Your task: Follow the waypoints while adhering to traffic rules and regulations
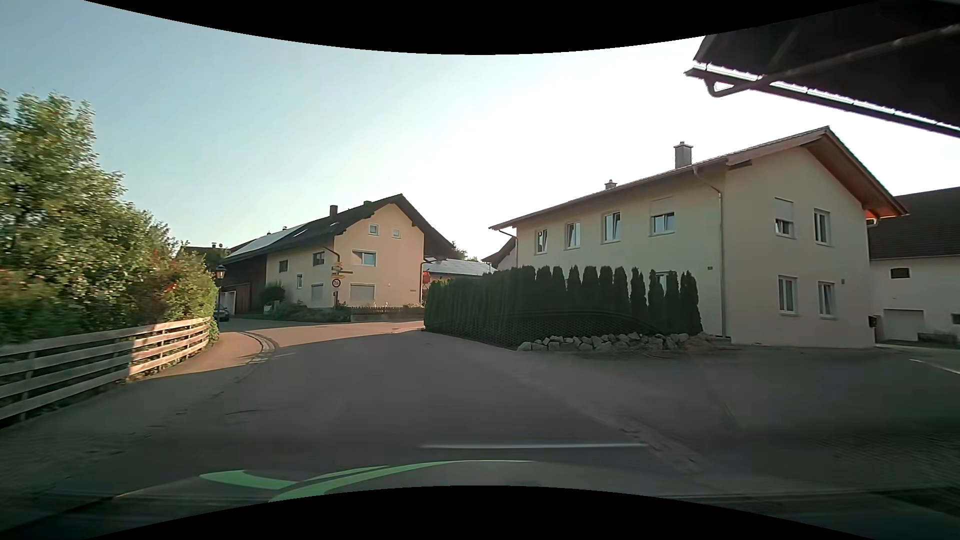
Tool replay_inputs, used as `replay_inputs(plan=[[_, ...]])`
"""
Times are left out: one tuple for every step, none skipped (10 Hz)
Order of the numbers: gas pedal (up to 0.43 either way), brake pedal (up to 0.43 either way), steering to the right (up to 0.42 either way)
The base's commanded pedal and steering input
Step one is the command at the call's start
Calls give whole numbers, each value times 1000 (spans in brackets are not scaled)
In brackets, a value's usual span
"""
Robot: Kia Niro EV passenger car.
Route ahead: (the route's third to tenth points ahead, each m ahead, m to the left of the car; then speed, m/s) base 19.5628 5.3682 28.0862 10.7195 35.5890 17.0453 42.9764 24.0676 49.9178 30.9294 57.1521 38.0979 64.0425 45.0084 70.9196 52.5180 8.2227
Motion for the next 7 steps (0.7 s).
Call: replay_inputs(plan=[[130,0,-46],[130,0,-84],[130,0,-119],[130,0,-139],[130,0,-146],[130,0,-142],[130,0,-135]])
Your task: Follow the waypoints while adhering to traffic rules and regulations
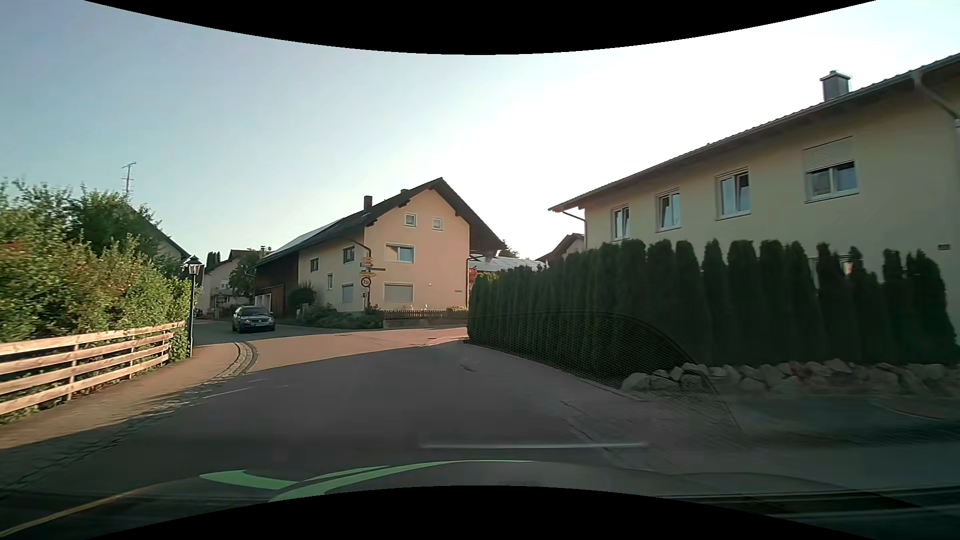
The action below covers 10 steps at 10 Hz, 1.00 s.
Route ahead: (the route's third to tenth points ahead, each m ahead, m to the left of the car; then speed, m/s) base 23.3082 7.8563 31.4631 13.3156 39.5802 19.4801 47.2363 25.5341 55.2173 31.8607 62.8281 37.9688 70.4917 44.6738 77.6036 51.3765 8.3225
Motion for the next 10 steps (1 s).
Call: replay_inputs(plan=[[130,0,-129],[130,0,-124],[130,0,-120],[130,0,-120],[130,0,-120],[130,0,-119],[130,0,-113],[130,0,-109],[130,0,-108],[130,0,-109]])
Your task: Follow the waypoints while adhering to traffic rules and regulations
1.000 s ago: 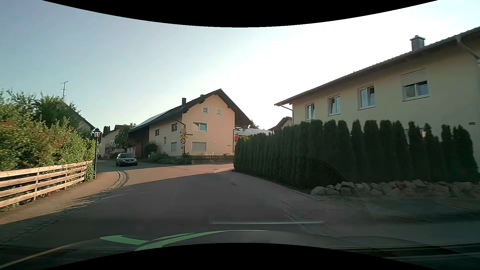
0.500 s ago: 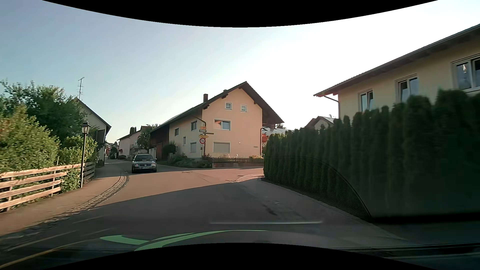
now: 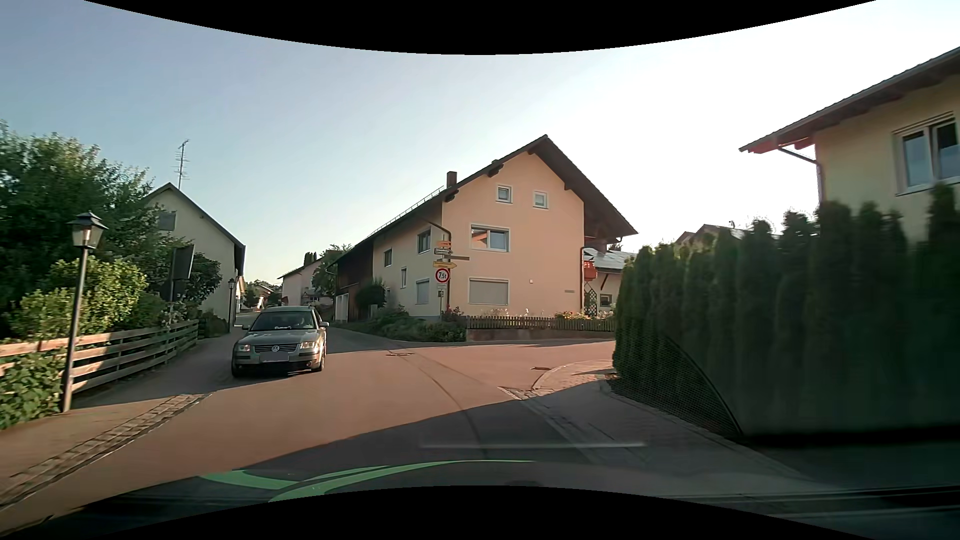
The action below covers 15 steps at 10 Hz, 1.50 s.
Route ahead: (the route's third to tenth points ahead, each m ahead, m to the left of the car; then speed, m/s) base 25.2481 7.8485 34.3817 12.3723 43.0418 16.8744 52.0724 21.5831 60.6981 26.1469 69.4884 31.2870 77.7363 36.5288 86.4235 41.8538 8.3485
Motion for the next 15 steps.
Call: replay_inputs(plan=[[130,0,-108],[130,0,-109],[130,0,-115],[130,0,-126],[130,0,-138],[130,0,-142],[130,0,-142],[130,0,-143],[138,0,-144],[138,0,-145],[138,0,-144],[138,0,-142],[138,0,-139],[138,0,-136],[138,0,-128]])
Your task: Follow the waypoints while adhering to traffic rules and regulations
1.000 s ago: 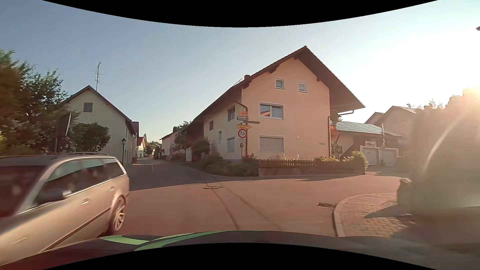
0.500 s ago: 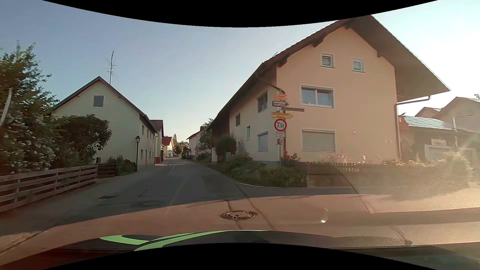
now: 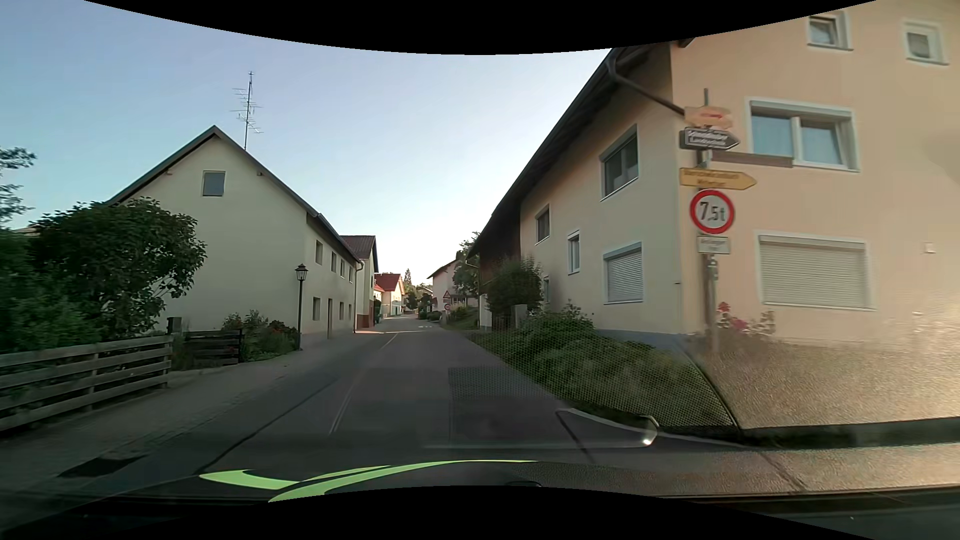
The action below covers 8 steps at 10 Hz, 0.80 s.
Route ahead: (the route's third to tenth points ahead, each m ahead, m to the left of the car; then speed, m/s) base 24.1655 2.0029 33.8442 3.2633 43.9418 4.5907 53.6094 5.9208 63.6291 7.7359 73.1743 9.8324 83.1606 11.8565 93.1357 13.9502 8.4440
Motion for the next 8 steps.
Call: replay_inputs(plan=[[150,0,-111],[150,0,-93],[150,0,-76],[157,0,-58],[157,0,-41],[157,0,-31],[157,0,-28],[157,0,-27]])
